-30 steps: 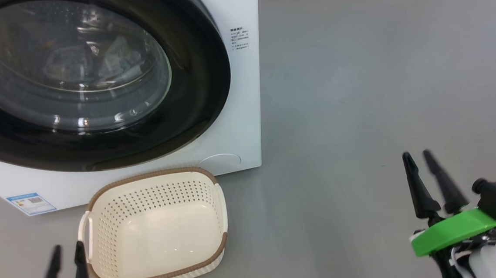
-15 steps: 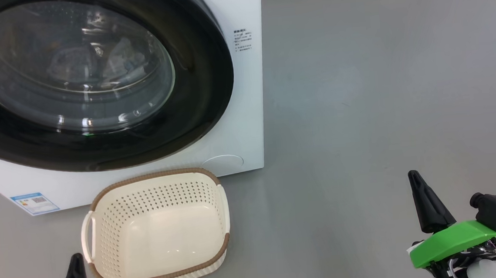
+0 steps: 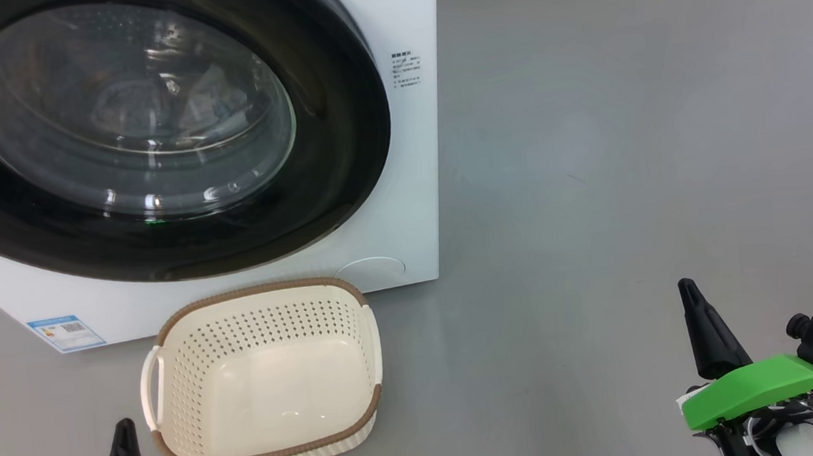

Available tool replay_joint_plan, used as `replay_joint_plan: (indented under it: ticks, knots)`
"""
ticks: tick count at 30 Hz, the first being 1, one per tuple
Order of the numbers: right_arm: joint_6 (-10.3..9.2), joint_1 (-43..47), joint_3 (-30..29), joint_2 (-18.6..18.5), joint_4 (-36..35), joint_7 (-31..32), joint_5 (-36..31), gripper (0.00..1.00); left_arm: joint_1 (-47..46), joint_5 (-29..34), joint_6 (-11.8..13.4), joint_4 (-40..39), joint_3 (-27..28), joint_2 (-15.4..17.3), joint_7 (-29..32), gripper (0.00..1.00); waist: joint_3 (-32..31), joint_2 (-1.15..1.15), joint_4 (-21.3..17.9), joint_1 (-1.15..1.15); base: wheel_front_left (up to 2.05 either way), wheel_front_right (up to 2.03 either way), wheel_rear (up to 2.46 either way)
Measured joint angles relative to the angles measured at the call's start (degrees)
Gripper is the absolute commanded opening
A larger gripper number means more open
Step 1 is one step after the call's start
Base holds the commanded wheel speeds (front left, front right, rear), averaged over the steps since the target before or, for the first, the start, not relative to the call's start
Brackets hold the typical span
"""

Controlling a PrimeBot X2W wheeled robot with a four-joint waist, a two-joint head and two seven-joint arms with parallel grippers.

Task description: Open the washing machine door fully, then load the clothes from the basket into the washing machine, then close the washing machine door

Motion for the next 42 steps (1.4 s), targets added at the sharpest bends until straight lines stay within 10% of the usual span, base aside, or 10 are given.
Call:
replay_joint_plan:
  ticks: [42]
  knots:
    - [-0.01,0.0,-4.8,1.7,-1.0,6.6,21.6,0.00,-1.7,-24.7,0.0,0.0,0.7,-1.8,6.8,0.00,-1.7,0.00,2.0,0.00,0.00,0.00,0.00]
